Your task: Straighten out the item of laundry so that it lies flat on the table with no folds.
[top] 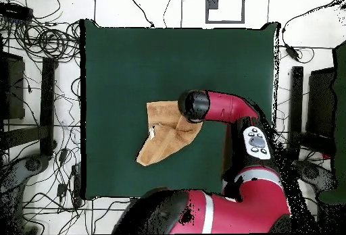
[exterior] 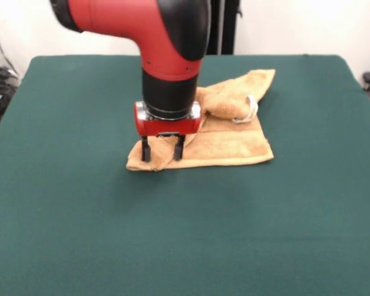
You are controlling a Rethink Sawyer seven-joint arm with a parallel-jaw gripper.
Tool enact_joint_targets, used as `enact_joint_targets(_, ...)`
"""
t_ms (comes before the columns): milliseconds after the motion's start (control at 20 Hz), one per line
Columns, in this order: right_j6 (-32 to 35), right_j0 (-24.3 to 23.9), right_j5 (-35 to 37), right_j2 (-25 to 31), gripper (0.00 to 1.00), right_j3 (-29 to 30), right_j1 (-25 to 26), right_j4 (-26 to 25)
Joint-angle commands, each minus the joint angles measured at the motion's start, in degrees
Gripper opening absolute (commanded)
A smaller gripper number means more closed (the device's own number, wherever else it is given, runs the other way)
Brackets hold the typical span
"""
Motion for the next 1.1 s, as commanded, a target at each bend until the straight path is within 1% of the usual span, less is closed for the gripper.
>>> enact_joint_targets(50, -5.2, -2.2, 21.9, 11.0, 1.00, -2.2, 5.2, 3.5)
enact_joint_targets(300, -7.0, -4.1, 25.4, 13.2, 1.00, -3.2, 7.5, 3.1)
enact_joint_targets(600, -6.6, -4.5, 24.2, 14.2, 1.00, -4.1, 7.9, 1.3)
enact_joint_targets(750, -5.4, -3.8, 17.3, 13.6, 1.00, -2.6, 5.9, -1.2)
enact_joint_targets(800, -4.0, -3.1, 13.0, 12.8, 1.00, -1.7, 4.7, -2.6)
enact_joint_targets(900, -1.9, -2.3, 7.5, 11.8, 1.00, -0.4, 3.4, -4.4)
enact_joint_targets(1000, -0.6, -2.0, 4.9, 11.4, 1.00, 0.6, 2.5, -5.3)
enact_joint_targets(1100, -0.1, -1.9, 4.9, 11.4, 1.00, 0.7, 2.4, -5.7)
